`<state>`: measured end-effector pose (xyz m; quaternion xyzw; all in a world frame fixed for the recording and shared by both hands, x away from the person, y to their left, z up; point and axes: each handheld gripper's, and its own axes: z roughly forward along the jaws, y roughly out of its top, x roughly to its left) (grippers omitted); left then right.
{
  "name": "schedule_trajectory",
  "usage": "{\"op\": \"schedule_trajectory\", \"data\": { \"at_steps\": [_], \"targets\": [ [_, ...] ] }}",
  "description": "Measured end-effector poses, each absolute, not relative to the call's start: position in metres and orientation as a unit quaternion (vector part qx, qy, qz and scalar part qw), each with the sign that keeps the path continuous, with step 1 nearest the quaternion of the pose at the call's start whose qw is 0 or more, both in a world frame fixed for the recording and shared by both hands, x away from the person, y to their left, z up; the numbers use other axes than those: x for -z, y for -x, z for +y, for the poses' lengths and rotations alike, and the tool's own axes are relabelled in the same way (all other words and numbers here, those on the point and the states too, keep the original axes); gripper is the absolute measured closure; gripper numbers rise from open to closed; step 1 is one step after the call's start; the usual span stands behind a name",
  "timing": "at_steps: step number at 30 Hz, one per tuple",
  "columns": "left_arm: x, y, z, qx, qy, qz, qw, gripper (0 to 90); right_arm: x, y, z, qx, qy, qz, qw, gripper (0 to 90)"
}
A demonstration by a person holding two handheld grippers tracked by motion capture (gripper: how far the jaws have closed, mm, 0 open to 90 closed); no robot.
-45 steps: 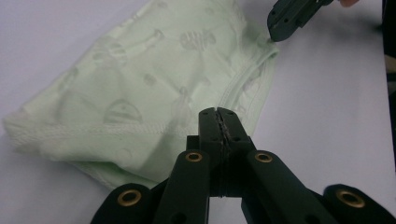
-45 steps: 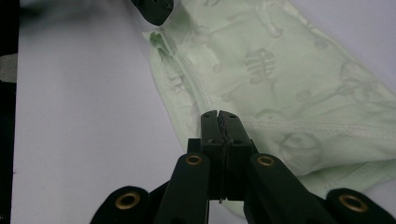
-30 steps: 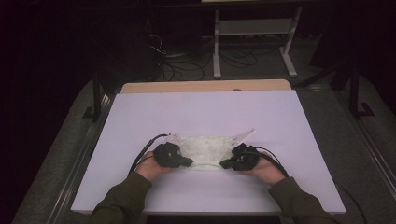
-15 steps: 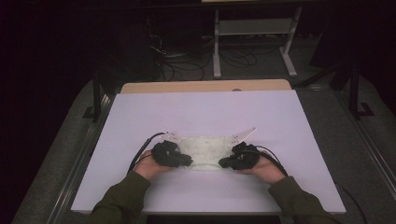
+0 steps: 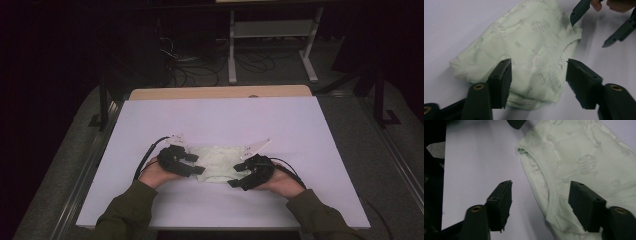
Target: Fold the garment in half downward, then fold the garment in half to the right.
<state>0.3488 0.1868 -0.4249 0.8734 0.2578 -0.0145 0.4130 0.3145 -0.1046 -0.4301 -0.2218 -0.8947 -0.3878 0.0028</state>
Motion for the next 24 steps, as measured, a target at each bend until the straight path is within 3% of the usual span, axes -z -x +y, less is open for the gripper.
{"op": "schedule_trajectory", "data": {
  "at_steps": [13, 24],
  "targets": [
    [0.416, -0.352, 0.19, -0.017, -0.868, 0.268, 0.417, 19.6, 0.427, -0.308, -0.1, 0.394, 0.223, -0.892, -0.006, 25.7],
    [0.406, -0.364, 0.189, -0.023, -0.863, 0.272, 0.426, 13.8, 0.43, -0.307, -0.095, 0.392, 0.22, -0.893, -0.003, 23.2]
  ]
}}
